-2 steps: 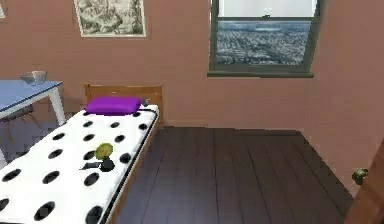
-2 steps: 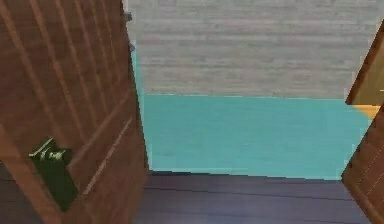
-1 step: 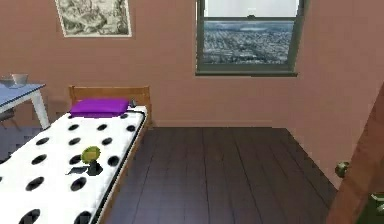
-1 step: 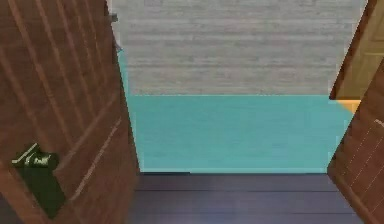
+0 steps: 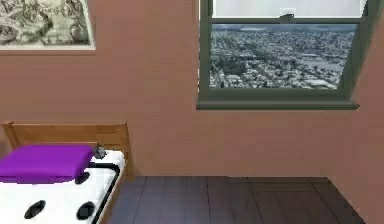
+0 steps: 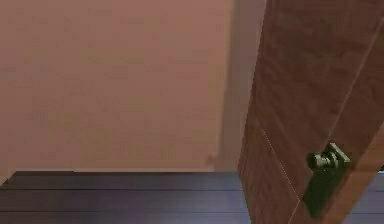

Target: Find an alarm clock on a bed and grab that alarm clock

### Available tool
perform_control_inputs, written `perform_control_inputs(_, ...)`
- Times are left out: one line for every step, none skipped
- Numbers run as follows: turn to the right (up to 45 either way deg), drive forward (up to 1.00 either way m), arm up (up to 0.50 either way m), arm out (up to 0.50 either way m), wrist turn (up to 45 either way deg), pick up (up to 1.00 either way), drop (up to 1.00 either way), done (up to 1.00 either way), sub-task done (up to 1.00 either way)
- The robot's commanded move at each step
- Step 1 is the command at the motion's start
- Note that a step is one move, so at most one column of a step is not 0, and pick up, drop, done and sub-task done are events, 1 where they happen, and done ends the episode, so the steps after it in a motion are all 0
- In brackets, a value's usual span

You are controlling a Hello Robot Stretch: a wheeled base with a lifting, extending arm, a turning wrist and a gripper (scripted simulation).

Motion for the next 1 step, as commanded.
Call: perform_control_inputs(0.0, 0.95, 0.0, 0.0, 0.0, 0.0, 0.0, 0.0, 0.0)
